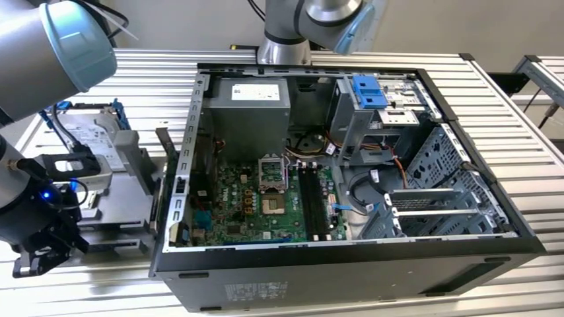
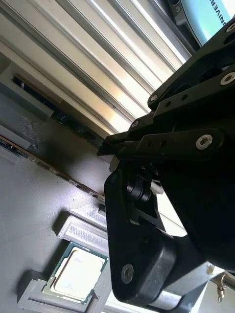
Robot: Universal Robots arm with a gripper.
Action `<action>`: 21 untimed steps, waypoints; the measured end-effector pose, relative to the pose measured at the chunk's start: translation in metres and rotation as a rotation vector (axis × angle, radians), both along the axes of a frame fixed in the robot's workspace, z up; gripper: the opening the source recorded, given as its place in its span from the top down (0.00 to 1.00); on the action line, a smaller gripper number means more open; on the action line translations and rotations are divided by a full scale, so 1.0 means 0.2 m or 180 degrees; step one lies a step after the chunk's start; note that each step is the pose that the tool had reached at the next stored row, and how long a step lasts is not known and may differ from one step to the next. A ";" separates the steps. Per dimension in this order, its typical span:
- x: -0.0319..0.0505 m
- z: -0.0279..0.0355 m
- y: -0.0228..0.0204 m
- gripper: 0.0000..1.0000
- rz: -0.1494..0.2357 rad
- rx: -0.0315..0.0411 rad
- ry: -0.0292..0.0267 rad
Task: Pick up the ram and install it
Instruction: 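Pick up the ram and move it above insertion slot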
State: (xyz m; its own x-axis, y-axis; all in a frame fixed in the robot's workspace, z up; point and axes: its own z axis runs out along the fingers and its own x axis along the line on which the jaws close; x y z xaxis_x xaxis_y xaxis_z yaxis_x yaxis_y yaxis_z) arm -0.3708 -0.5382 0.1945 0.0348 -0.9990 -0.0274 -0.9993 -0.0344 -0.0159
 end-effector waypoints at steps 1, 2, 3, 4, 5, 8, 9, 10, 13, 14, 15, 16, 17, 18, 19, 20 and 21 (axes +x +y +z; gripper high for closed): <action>0.000 0.000 0.000 1.00 0.0000 0.0000 0.0000; 0.000 0.000 0.000 1.00 0.0000 0.0000 0.0000; 0.000 0.000 0.000 1.00 0.0000 0.0000 0.0000; 0.000 0.000 0.000 1.00 0.0000 0.0001 0.0000; 0.000 0.000 0.000 1.00 0.0000 0.0001 0.0000; 0.000 0.006 0.000 1.00 0.0000 0.0002 -0.0001; 0.000 0.017 0.000 1.00 0.0000 0.0001 0.0000; 0.000 0.030 0.000 1.00 0.0000 0.0002 0.0000; 0.000 0.064 0.000 1.00 0.0000 0.0002 0.0000; 0.000 0.075 0.000 1.00 0.0000 0.0002 0.0000; 0.000 0.091 0.000 1.00 0.0000 0.0002 0.0000; 0.000 0.097 0.000 1.00 0.0000 0.0002 0.0000; 0.000 0.104 0.000 1.00 0.0000 0.0002 0.0000; 0.000 0.109 0.000 1.00 0.0000 0.0002 0.0000; 0.000 0.115 0.000 1.00 0.0000 0.0002 0.0000; 0.000 0.120 0.000 1.00 0.0000 0.0002 0.0000; 0.000 0.127 0.000 1.00 0.0000 0.0002 0.0000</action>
